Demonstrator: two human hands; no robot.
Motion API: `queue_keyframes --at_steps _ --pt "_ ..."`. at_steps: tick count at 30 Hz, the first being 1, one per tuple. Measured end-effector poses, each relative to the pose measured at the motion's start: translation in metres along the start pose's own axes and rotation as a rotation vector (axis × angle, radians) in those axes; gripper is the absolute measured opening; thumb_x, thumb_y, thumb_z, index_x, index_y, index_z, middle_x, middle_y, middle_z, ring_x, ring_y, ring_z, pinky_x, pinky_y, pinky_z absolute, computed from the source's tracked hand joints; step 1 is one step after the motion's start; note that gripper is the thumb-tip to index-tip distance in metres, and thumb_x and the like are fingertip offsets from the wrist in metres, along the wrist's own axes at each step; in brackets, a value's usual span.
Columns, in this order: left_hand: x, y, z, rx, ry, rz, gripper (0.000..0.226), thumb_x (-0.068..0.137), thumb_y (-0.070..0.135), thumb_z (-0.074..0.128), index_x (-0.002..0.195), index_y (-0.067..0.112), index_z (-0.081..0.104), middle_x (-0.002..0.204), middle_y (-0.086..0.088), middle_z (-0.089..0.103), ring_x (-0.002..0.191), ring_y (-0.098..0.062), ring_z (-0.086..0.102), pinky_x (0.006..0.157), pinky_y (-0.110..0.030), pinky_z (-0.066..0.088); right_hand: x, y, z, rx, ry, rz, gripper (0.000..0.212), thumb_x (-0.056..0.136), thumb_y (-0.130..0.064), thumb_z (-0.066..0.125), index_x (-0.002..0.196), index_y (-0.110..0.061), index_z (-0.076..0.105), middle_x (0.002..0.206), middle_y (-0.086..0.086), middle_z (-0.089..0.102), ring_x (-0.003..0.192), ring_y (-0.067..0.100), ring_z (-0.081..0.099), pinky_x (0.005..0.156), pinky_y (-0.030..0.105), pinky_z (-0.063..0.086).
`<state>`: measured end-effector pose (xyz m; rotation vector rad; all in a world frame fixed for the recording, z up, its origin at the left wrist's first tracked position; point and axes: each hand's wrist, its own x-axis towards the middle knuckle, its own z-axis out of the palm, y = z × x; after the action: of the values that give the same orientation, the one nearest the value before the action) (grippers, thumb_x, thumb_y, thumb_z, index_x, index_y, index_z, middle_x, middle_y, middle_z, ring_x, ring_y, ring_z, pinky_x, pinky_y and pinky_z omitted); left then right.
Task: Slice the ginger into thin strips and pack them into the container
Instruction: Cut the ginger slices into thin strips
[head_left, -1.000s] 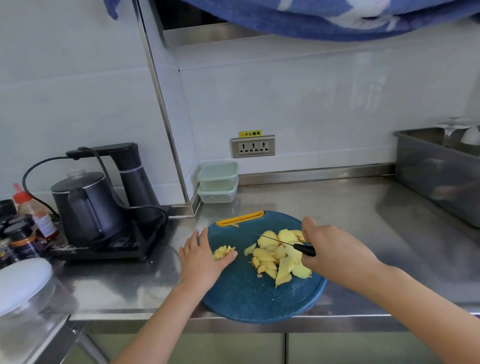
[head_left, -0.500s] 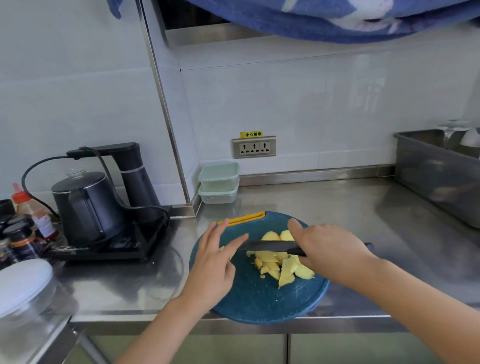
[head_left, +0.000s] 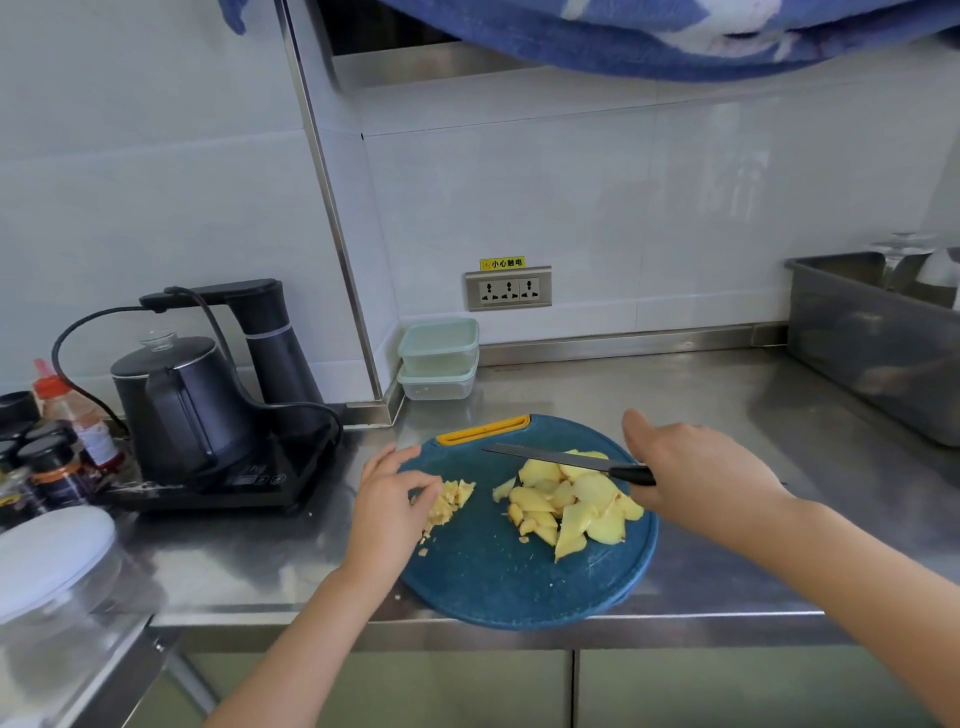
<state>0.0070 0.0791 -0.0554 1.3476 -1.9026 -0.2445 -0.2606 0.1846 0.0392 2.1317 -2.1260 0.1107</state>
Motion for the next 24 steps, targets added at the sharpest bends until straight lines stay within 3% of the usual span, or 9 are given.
queue_keyframes --at_steps 2,6,10,13,19,24 --pt "0.002 0.004 -0.005 -0.055 0.036 -0.079 0.005 0.082 0.023 0.073 0.084 0.02 0.076 0.121 0.001 0.06 0.12 -0.018 0.048 0.098 -0.024 0.028 -0.002 0.002 0.005 0.06 -0.011 0.047 0.023 0.091 -0.027 0.051 0.091 -0.018 0.03 0.067 -0.003 0.043 0.06 0.021 0.045 0.044 0.026 0.029" --pt "0.0 0.005 -0.021 0.019 -0.069 -0.242 0.041 0.08 0.036 0.073 0.116 0.019 0.062 0.108 0.003 0.059 0.088 -0.013 0.059 0.074 -0.027 0.041 -0.004 0.004 0.016 0.174 -0.003 0.102 0.022 0.088 -0.024 0.054 0.09 -0.017 0.033 0.068 -0.002 0.048 0.054 0.017 0.043 0.045 0.027 0.032" --pt "-0.007 -0.005 -0.034 0.144 -0.444 -0.347 0.084 0.063 0.049 0.083 0.132 0.027 0.041 0.107 0.005 0.056 0.095 -0.012 0.055 0.076 -0.025 0.04 -0.003 0.006 0.024 0.231 0.006 0.114 0.025 0.089 -0.028 0.056 0.089 -0.018 0.034 0.07 0.0 0.052 0.058 0.02 0.047 0.046 0.028 0.034" --pt "-0.01 -0.01 -0.034 0.192 -0.469 -0.303 0.099 0.06 0.05 0.084 0.141 0.027 0.033 0.122 -0.002 0.05 0.108 -0.012 0.051 0.088 -0.026 0.039 -0.003 0.006 0.027 0.263 0.016 0.119 0.027 0.089 -0.029 0.057 0.087 -0.018 0.033 0.07 -0.001 0.051 0.058 0.019 0.047 0.046 0.027 0.033" --pt "0.0 -0.008 -0.028 0.041 -0.335 -0.239 0.079 0.067 0.042 0.082 0.135 0.027 0.045 0.112 0.005 0.05 0.095 -0.009 0.05 0.08 -0.023 0.041 0.0 0.013 0.033 0.326 0.036 0.148 0.024 0.087 -0.027 0.059 0.088 -0.018 0.037 0.07 0.0 0.053 0.058 0.017 0.046 0.047 0.027 0.034" --pt "0.012 0.024 -0.019 0.02 -0.264 0.026 0.027 0.096 0.025 0.055 0.121 0.024 0.063 0.105 0.009 0.064 0.091 -0.002 0.058 0.083 -0.018 0.045 0.007 0.024 0.047 0.423 0.045 0.193 0.018 0.088 -0.025 0.058 0.088 -0.019 0.041 0.072 -0.001 0.057 0.058 0.015 0.05 0.046 0.024 0.035"
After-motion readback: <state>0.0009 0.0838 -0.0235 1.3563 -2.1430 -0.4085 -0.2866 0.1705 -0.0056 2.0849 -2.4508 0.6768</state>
